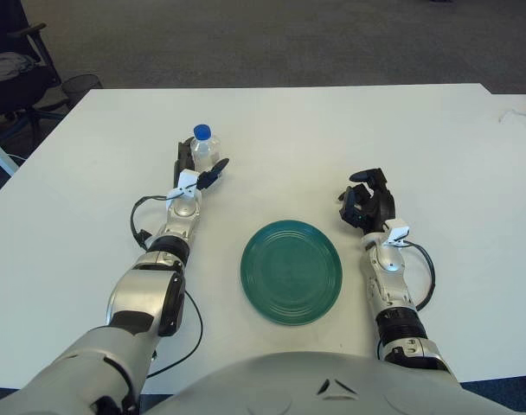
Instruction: Put the bottle into the plate.
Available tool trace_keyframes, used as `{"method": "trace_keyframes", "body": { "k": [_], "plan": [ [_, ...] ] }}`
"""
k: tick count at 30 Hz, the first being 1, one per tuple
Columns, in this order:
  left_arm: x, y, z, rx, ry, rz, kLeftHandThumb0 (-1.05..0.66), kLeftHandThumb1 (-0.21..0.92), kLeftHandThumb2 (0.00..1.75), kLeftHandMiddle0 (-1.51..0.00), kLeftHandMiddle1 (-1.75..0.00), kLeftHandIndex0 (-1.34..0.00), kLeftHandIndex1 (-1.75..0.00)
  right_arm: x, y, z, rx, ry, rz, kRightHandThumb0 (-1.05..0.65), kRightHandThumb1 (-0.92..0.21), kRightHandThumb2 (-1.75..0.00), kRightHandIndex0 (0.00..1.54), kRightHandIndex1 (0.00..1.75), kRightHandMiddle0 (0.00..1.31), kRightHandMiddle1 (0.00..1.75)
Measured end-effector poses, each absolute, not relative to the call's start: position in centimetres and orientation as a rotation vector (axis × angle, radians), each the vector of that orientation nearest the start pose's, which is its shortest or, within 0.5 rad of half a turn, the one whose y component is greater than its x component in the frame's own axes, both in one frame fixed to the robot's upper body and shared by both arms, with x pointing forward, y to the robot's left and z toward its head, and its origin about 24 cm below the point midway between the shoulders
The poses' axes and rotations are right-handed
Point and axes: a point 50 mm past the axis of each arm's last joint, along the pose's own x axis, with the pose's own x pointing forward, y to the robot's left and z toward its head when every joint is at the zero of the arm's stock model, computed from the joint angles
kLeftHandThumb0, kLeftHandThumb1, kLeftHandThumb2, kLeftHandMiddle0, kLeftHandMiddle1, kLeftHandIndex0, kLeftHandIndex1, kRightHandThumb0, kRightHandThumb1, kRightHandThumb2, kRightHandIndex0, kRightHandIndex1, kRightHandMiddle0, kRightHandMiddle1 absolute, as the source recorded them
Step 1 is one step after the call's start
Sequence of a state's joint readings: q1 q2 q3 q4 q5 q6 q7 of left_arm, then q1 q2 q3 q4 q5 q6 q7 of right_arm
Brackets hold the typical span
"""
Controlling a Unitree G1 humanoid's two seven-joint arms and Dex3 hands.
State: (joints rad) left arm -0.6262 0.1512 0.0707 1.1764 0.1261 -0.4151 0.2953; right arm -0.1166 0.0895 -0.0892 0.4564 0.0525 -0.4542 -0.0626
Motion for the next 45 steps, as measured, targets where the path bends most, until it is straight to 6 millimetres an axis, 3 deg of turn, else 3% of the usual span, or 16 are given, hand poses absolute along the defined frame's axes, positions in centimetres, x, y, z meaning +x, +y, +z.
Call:
{"method": "trace_keyframes", "body": {
  "k": [31, 35, 37, 38, 39, 40, 41, 42, 44, 45],
  "plan": [
    [34.6, 16.9, 1.0, 0.25, 0.145, 0.223, -1.01, 0.89, 0.05, 0.0, -0.84, 0.0, -0.81, 26.0, -14.4, 0.5, 0.146, -0.087, -0.14, 0.0, -0.52, -1.08, 0.49, 1.7, 0.23, 1.75],
    [34.7, 16.8, 1.1, 0.259, 0.152, 0.217, -1.0, 0.89, 0.06, 0.0, -0.88, 0.0, -0.86, 26.0, -14.4, 0.6, 0.147, -0.088, -0.141, 0.0, -0.52, -1.08, 0.49, 1.7, 0.23, 1.75],
    [34.8, 16.8, 1.1, 0.264, 0.155, 0.214, -0.99, 0.89, 0.06, -0.02, -0.94, 0.0, -0.99, 26.0, -14.3, 0.6, 0.149, -0.088, -0.141, 0.0, -0.52, -1.08, 0.49, 1.69, 0.23, 1.75],
    [34.8, 16.7, 1.1, 0.267, 0.156, 0.212, -0.97, 0.89, 0.06, -0.09, -1.07, 0.0, -1.22, 26.0, -14.3, 0.6, 0.149, -0.089, -0.141, 0.0, -0.52, -1.07, 0.49, 1.69, 0.23, 1.75],
    [34.8, 16.7, 1.2, 0.273, 0.156, 0.21, -0.92, 0.88, 0.06, -0.22, -1.32, -0.11, -1.41, 26.0, -14.3, 0.6, 0.15, -0.089, -0.141, 0.0, -0.52, -1.07, 0.49, 1.69, 0.23, 1.75],
    [34.8, 16.7, 1.2, 0.289, 0.153, 0.207, -0.9, 0.87, 0.07, -0.26, -1.4, -0.14, -1.48, 26.0, -14.3, 0.6, 0.151, -0.089, -0.141, 0.0, -0.52, -1.07, 0.49, 1.69, 0.23, 1.75],
    [34.8, 16.6, 1.2, 0.304, 0.15, 0.203, -0.8, 0.83, 0.12, -0.44, -1.53, -0.28, -1.57, 26.0, -14.3, 0.6, 0.151, -0.089, -0.141, 0.0, -0.52, -1.07, 0.49, 1.69, 0.23, 1.75],
    [34.8, 16.6, 1.2, 0.321, 0.146, 0.201, -0.76, 0.78, 0.22, -0.5, -1.57, -0.33, -1.61, 26.0, -14.3, 0.6, 0.152, -0.089, -0.141, 0.0, -0.52, -1.07, 0.49, 1.69, 0.23, 1.75],
    [34.8, 16.4, 1.3, 0.346, 0.133, 0.199, -0.67, 0.57, 0.59, -0.67, -1.67, -0.46, -1.69, 26.0, -14.3, 0.6, 0.155, -0.089, -0.141, 0.0, -0.52, -1.08, 0.49, 1.7, 0.23, 1.75],
    [34.8, 16.3, 1.3, 0.354, 0.127, 0.198, -0.59, 0.53, 0.68, -0.72, -1.69, -0.52, -1.7, 26.0, -14.3, 0.6, 0.156, -0.09, -0.14, 0.0, -0.52, -1.08, 0.49, 1.7, 0.23, 1.75]
  ]
}}
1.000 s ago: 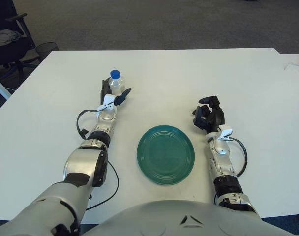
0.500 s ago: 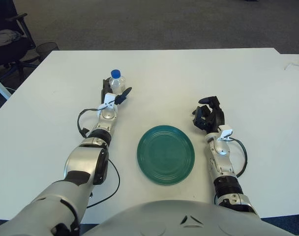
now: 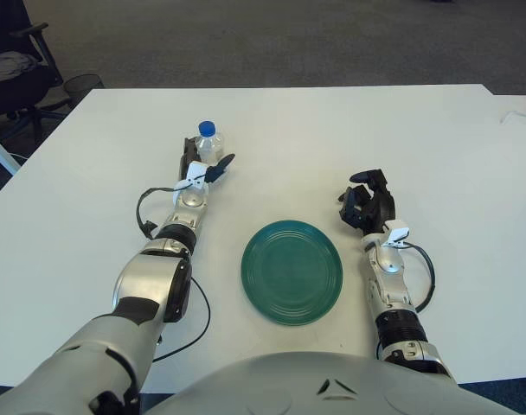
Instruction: Put the bottle into the plate.
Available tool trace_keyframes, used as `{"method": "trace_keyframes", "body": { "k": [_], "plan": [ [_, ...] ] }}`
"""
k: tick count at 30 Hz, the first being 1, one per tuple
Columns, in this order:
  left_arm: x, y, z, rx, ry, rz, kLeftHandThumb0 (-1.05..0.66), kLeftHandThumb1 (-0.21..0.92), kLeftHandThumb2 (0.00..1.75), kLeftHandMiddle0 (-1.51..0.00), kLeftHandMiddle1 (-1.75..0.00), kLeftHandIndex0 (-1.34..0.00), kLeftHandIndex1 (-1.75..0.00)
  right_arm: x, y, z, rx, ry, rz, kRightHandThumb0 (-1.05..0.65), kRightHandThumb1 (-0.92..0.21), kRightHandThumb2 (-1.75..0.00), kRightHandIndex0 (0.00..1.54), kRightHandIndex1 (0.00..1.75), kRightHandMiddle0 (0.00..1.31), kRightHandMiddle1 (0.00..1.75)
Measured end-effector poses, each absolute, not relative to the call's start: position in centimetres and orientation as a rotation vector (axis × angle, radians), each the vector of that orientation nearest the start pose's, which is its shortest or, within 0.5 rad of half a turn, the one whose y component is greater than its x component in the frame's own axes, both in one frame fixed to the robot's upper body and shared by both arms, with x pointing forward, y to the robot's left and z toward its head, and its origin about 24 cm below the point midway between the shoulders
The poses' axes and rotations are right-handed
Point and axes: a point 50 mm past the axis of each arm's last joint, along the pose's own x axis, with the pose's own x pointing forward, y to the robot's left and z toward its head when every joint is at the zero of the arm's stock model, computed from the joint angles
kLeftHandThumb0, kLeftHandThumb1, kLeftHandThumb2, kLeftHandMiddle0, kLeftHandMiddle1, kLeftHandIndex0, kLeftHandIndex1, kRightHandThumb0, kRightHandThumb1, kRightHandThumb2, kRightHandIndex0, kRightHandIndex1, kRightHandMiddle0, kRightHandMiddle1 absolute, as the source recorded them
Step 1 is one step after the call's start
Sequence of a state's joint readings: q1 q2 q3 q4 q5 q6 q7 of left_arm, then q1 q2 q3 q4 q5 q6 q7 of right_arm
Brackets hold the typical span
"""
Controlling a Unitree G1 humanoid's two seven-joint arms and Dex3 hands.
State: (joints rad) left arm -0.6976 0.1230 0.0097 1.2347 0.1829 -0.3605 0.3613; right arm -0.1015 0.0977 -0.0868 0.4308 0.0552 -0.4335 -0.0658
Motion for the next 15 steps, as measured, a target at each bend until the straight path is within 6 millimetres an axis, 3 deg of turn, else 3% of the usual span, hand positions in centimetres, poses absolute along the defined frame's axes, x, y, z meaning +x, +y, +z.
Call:
{"method": "trace_keyframes", "body": {
  "k": [2, 5, 15],
  "plan": [
    [34.8, 16.0, 1.4, 0.369, 0.112, 0.206, -0.34, 0.41, 1.0, -0.95, -1.72, -0.73, -1.73, 26.0, -14.3, 0.6, 0.158, -0.089, -0.14, 0.0, -0.52, -1.08, 0.48, 1.7, 0.23, 1.75],
    [34.7, 15.3, 1.5, 0.354, 0.084, 0.247, -0.19, 0.34, 1.19, -1.1, -1.74, -0.88, -1.74, 26.0, -14.3, 0.6, 0.162, -0.088, -0.141, 0.0, -0.52, -1.08, 0.48, 1.71, 0.23, 1.75],
    [34.5, 13.3, 1.6, 0.261, 0.059, 0.271, -0.05, 0.28, 1.37, -1.26, -1.75, -1.06, -1.75, 26.0, -14.2, 0.7, 0.172, -0.093, -0.138, 0.0, -0.52, -1.08, 0.48, 1.7, 0.23, 1.75]
  ]
}}
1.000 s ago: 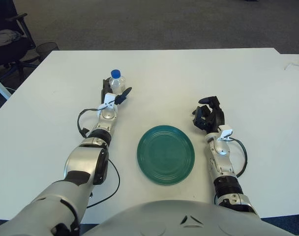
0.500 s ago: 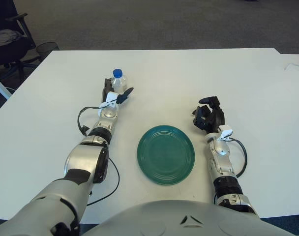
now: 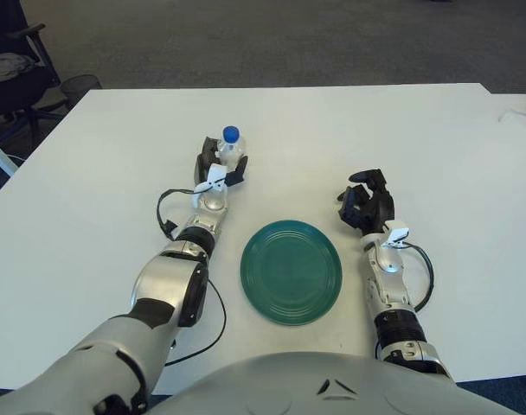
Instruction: Put the bottle into the plate.
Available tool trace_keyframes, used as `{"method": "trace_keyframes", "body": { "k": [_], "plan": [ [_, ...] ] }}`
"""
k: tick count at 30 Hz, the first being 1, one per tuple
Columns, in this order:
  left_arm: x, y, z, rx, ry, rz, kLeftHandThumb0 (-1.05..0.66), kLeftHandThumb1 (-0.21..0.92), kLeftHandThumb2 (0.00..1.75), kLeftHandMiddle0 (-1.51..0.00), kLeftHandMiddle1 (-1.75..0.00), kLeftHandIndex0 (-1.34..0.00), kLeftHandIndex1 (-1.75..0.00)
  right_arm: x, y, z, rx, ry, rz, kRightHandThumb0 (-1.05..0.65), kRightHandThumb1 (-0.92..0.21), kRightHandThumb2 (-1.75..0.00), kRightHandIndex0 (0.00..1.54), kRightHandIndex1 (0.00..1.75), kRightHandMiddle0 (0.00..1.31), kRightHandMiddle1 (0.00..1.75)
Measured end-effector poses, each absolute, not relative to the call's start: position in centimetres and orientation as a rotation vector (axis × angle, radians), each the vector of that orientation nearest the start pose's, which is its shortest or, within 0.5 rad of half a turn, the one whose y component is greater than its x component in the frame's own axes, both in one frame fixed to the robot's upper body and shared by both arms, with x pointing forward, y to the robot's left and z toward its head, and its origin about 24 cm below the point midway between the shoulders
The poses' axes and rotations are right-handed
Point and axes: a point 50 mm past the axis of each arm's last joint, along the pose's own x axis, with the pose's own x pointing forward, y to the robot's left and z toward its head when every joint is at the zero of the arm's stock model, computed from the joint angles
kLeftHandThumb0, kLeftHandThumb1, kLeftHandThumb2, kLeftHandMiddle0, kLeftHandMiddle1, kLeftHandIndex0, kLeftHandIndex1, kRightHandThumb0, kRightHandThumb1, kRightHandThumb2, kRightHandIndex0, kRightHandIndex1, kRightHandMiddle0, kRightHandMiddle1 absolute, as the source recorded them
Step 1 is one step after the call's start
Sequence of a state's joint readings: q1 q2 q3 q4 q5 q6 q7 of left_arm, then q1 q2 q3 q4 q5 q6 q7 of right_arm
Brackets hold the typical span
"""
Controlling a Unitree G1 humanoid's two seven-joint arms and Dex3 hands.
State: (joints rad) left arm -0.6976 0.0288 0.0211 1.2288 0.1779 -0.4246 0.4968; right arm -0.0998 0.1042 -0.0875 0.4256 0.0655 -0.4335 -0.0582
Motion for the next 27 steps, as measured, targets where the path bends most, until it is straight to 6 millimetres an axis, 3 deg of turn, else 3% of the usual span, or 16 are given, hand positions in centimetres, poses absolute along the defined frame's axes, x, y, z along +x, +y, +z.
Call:
{"method": "trace_keyframes", "body": {
  "k": [27],
  "plan": [
    [34.49, 13.06, 1.94, 0.24, 0.024, 0.276, -0.03, 0.26, 1.4, -1.29, -1.75, -1.09, -1.75, 26.02, -14.12, 0.51, 0.173, -0.079, -0.141, 0.0, -0.51, -1.09, 0.49, 1.7, 0.24, 1.75]
  ]
}}
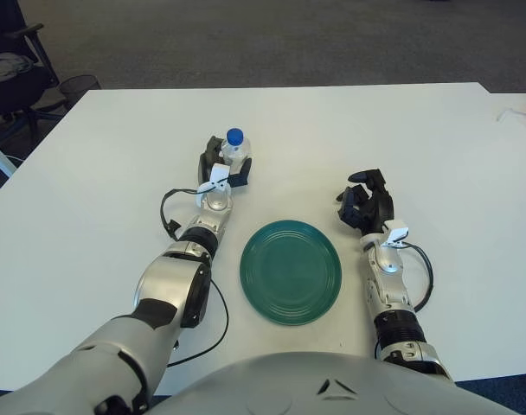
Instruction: Put the bottle into the plate.
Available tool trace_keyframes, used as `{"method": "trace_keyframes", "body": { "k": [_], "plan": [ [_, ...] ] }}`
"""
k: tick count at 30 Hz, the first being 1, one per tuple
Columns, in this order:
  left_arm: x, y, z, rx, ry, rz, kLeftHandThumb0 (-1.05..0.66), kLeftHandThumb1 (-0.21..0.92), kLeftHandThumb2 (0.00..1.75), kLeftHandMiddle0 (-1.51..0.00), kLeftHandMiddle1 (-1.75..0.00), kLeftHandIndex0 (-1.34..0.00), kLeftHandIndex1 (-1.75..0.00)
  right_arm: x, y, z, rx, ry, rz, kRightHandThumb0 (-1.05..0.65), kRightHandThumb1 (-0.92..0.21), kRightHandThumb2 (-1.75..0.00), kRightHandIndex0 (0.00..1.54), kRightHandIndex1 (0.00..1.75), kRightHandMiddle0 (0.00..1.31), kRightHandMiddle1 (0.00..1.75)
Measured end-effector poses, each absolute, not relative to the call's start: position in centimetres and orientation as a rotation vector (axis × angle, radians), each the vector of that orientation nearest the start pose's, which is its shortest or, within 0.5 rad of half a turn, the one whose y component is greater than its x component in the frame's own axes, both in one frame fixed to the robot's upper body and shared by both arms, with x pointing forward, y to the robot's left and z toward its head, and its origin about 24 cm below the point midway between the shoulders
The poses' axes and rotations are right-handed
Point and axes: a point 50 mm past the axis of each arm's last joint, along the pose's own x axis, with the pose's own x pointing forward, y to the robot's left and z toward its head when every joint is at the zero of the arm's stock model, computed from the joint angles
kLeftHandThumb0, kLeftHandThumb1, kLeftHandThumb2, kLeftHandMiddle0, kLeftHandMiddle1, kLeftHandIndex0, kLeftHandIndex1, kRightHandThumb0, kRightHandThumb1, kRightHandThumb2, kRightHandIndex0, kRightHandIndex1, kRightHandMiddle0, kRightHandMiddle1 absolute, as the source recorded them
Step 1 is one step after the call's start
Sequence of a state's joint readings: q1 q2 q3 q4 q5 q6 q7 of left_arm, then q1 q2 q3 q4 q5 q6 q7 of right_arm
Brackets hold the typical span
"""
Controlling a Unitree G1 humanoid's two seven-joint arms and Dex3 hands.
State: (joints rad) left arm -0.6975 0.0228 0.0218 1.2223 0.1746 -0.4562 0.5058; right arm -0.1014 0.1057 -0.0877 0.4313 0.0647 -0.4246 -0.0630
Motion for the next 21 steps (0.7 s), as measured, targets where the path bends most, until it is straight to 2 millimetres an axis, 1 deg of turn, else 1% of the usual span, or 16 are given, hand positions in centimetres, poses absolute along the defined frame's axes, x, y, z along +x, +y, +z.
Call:
{"method": "trace_keyframes", "body": {
  "k": [7, 10, 16, 21],
  "plan": [
    [34.6, 13.2, 2.3, 0.249, -0.007, 0.28, -0.03, 0.27, 1.4, -1.29, -1.75, -1.09, -1.75, 26.1, -14.1, 0.5, 0.172, -0.079, -0.14, 0.0, -0.51, -1.09, 0.49, 1.71, 0.24, 1.75],
    [34.7, 13.3, 2.9, 0.255, -0.046, 0.278, -0.04, 0.27, 1.39, -1.3, -1.75, -1.09, -1.75, 26.1, -14.1, 0.5, 0.172, -0.078, -0.139, 0.0, -0.51, -1.1, 0.49, 1.71, 0.24, 1.75],
    [34.6, 13.3, 5.7, 0.256, -0.252, 0.243, -0.04, 0.27, 1.39, -1.3, -1.75, -1.09, -1.75, 26.2, -14.1, 0.5, 0.171, -0.074, -0.137, 0.0, -0.51, -1.1, 0.48, 1.72, 0.23, 1.75],
    [33.7, 13.0, 8.4, 0.339, -0.473, 0.142, -0.05, 0.27, 1.38, -1.3, -1.75, -1.09, -1.75, 26.3, -14.0, 0.6, 0.163, -0.073, -0.136, 0.0, -0.51, -1.09, 0.48, 1.72, 0.23, 1.75]
  ]
}}
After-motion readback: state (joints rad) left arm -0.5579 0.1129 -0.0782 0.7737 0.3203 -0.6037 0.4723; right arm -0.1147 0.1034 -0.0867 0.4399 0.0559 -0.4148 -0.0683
